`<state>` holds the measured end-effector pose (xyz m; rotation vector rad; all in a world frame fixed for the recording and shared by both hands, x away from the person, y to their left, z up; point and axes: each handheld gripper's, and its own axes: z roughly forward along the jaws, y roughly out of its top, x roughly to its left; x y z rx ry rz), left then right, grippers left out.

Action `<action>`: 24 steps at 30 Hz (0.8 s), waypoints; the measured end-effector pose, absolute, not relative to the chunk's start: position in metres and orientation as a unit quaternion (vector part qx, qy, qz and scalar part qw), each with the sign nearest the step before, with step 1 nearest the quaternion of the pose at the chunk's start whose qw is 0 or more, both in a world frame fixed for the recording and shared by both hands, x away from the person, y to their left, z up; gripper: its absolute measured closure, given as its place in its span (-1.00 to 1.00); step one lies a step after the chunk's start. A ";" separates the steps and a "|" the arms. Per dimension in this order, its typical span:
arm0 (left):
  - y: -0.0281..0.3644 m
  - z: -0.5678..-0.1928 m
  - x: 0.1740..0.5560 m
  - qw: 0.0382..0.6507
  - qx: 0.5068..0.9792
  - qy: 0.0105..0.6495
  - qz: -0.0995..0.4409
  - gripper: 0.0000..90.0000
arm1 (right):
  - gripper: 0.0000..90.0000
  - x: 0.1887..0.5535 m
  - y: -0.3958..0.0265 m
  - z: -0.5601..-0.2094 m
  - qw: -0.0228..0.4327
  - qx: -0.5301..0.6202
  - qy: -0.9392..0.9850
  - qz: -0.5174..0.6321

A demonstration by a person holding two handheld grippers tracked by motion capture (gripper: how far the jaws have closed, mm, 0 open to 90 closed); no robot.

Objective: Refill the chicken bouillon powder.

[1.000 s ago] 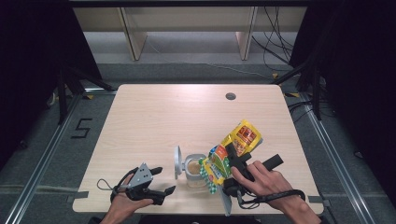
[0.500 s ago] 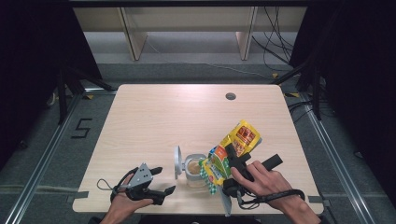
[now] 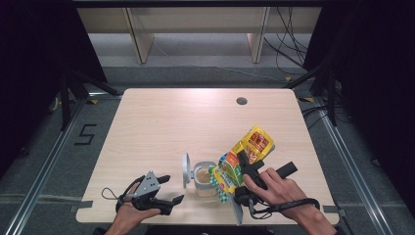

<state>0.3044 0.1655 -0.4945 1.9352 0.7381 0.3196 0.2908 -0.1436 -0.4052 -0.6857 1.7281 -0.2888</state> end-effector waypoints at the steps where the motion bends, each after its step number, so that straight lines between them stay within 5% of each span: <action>1: 0.166 -0.494 0.305 0.498 0.801 0.303 0.133 -0.62 | 0.27 0.291 -0.144 -0.405 0.589 -0.294 0.742 -0.124; 24: 0.167 -0.494 0.305 0.488 0.808 0.299 0.142 -0.62 | 0.28 0.290 -0.143 -0.404 0.592 -0.299 0.738 -0.127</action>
